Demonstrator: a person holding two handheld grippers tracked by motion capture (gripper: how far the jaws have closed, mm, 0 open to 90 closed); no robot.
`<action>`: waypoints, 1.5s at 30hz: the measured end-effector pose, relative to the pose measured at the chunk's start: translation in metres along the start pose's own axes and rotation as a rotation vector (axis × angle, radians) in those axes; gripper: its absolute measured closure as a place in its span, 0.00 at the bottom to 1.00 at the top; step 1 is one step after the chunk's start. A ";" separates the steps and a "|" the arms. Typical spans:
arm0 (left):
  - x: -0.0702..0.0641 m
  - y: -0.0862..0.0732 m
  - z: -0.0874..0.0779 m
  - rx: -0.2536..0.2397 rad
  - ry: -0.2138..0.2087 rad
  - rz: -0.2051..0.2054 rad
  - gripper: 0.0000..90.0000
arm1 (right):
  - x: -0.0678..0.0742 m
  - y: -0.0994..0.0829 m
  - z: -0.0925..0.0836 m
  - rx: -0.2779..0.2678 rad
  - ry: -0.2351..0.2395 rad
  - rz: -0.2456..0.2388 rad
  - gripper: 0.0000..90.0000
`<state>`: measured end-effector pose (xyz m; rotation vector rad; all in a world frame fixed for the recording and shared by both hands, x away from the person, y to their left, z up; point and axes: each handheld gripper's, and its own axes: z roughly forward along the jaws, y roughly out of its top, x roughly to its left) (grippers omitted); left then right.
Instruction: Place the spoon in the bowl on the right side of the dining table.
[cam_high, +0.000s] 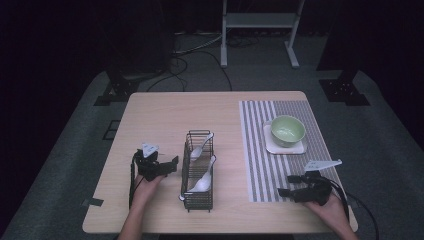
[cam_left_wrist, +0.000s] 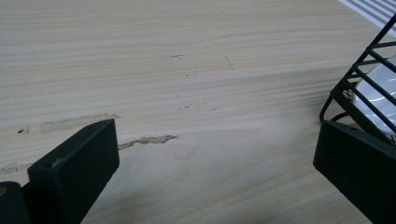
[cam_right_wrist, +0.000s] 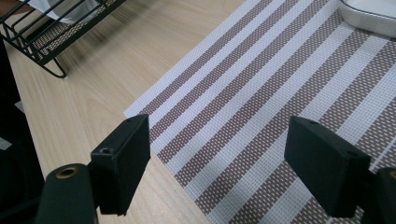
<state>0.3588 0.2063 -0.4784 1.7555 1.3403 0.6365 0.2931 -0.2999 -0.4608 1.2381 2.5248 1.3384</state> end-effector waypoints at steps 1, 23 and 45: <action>0.000 0.000 0.000 -0.001 0.000 -0.001 0.00 | 0.000 0.000 0.000 0.000 0.001 -0.004 0.24; 0.000 -0.001 -0.001 -0.010 0.001 -0.003 0.00 | 0.009 0.017 0.010 0.028 0.021 -0.050 0.22; 0.000 -0.001 -0.001 -0.003 -0.002 -0.004 0.00 | 0.022 0.041 0.021 0.053 0.065 -0.092 0.21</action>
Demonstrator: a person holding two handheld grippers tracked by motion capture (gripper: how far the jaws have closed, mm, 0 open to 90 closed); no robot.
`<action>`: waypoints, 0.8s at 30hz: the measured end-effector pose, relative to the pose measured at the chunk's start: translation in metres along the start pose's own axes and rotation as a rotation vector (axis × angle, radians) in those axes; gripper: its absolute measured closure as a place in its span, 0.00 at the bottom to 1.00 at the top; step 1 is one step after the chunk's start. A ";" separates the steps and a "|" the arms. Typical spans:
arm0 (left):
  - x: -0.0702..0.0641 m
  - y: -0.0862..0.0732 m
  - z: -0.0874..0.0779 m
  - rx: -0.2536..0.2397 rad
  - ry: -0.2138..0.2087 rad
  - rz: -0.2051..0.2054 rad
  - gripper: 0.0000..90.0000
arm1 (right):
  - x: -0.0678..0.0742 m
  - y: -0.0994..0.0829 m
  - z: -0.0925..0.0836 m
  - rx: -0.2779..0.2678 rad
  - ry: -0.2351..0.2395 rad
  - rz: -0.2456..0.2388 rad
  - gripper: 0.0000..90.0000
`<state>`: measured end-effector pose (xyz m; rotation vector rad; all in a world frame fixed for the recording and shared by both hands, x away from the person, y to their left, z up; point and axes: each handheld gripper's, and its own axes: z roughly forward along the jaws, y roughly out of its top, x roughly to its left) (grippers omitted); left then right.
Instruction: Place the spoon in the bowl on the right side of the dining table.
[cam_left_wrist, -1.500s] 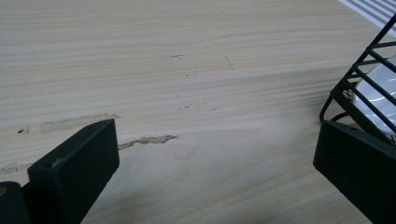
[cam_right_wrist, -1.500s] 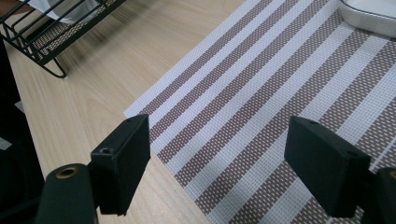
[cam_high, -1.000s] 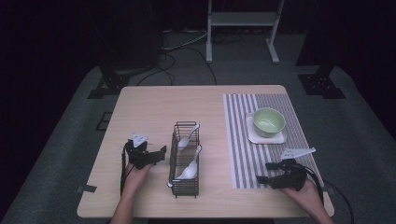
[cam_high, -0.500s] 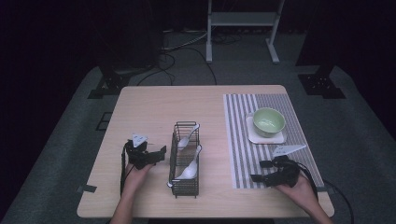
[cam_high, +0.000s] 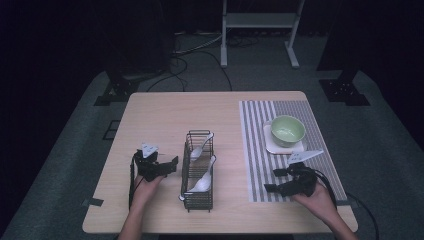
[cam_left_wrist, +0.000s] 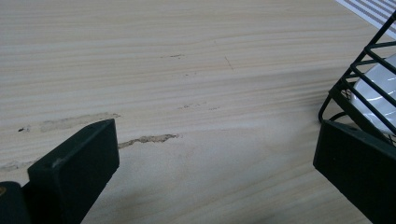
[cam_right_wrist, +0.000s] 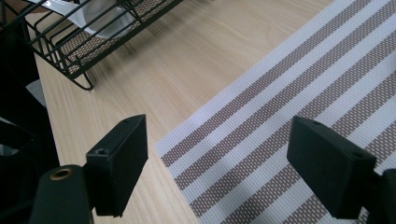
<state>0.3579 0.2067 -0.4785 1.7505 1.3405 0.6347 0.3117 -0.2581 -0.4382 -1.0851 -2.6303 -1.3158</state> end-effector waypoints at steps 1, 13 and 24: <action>0.000 0.000 0.000 0.000 0.000 0.000 0.00 | 0.001 0.002 0.000 0.004 0.001 -0.001 0.21; 0.000 0.000 0.000 -0.002 0.000 0.001 0.00 | 0.006 0.022 -0.003 0.001 0.025 -0.016 0.22; 0.000 0.000 -0.001 -0.001 -0.001 0.002 0.00 | 0.012 0.036 -0.002 0.016 0.051 -0.030 0.21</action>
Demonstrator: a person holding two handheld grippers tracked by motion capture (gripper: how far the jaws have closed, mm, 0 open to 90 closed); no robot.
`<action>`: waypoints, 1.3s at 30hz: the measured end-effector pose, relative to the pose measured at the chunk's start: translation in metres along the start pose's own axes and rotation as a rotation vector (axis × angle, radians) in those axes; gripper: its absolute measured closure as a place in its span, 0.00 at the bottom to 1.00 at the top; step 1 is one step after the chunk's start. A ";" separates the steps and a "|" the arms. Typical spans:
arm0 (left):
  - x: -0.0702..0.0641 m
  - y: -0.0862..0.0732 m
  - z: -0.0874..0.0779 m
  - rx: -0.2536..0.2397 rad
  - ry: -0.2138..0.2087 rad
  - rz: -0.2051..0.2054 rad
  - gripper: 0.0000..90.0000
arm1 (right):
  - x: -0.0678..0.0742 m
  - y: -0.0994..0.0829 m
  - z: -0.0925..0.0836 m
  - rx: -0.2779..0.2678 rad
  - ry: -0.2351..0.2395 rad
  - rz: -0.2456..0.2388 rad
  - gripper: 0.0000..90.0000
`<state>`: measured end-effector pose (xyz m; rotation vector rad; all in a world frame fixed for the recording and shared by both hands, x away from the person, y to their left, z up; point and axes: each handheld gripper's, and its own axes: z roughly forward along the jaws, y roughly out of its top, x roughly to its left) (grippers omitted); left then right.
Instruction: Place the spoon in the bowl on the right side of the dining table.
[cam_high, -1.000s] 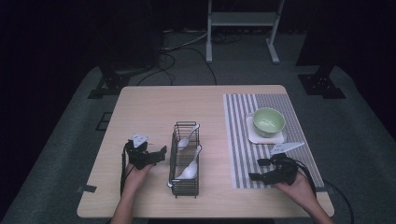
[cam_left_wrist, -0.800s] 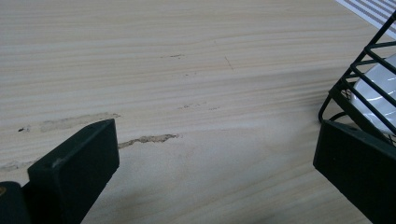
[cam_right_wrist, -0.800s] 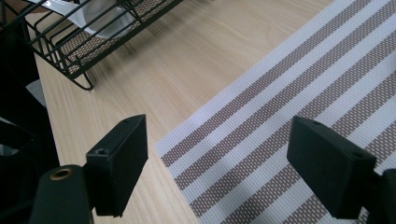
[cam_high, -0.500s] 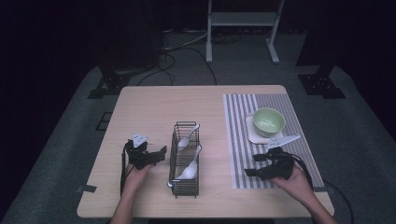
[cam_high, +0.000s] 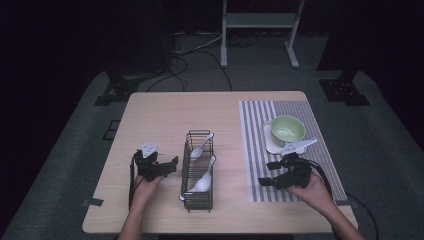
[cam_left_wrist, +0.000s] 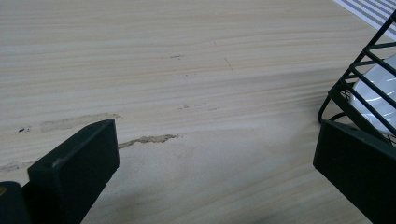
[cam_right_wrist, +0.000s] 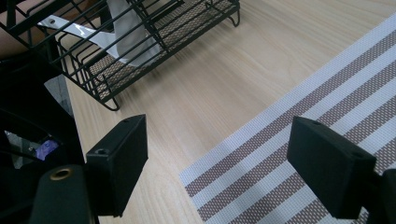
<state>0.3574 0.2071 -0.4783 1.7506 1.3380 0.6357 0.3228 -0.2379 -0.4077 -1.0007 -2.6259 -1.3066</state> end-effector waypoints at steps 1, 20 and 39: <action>0.000 0.000 0.000 0.000 0.000 0.000 0.00 | 0.000 0.001 0.000 0.000 -0.001 -0.004 0.21; 0.000 0.000 0.000 0.001 0.000 0.000 0.00 | 0.010 0.018 0.006 0.013 0.024 -0.033 0.21; 0.000 0.000 0.000 0.000 0.000 0.001 0.00 | 0.019 0.037 0.014 0.024 0.050 -0.055 0.21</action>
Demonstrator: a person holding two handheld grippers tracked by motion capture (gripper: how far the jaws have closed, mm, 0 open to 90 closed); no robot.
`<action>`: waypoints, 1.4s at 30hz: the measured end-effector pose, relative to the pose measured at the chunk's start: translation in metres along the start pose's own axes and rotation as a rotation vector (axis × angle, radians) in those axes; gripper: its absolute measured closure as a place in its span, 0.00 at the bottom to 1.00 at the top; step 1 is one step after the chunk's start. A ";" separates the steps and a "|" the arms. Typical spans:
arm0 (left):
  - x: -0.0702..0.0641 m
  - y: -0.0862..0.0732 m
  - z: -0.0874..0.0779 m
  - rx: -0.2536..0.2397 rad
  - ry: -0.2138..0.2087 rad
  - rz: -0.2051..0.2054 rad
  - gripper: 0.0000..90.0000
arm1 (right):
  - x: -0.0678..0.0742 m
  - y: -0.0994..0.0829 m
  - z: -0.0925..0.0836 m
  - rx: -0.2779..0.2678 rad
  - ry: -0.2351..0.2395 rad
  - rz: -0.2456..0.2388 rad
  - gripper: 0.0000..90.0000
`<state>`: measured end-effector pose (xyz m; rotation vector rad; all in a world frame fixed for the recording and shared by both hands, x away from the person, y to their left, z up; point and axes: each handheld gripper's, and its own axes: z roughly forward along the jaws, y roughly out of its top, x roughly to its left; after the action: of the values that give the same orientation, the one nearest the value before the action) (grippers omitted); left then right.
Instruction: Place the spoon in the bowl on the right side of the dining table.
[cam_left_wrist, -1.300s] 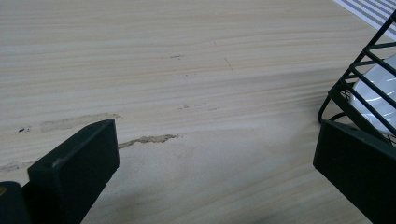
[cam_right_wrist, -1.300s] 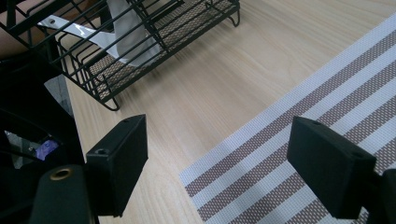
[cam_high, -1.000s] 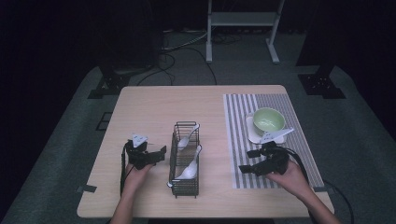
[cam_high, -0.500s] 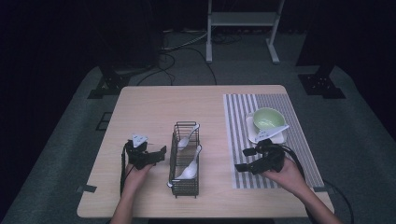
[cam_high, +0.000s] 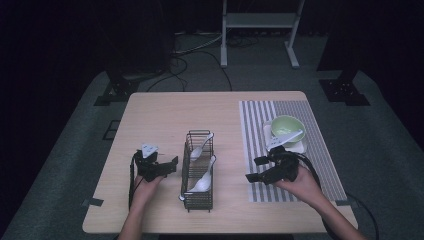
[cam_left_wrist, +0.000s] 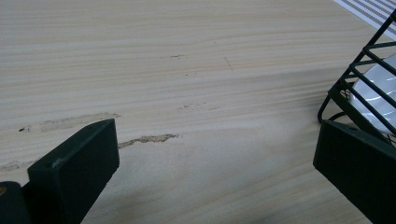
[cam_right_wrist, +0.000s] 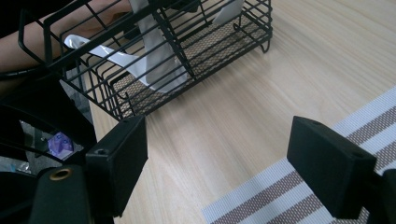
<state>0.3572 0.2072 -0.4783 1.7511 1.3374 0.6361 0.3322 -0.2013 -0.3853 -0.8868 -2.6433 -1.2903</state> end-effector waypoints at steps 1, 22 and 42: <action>0.000 0.000 0.000 0.000 0.000 0.000 0.00 | 0.000 0.001 0.001 0.001 0.002 -0.004 0.21; -0.001 0.000 0.000 -0.003 0.001 0.002 0.00 | 0.003 0.015 0.005 0.015 0.026 -0.006 0.21; -0.001 0.000 0.000 -0.003 0.000 0.002 0.00 | 0.008 0.030 0.013 0.046 0.031 -0.029 0.21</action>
<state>0.3568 0.2067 -0.4786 1.7506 1.3342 0.6394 0.3433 -0.1733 -0.3698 -0.8189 -2.6601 -1.2343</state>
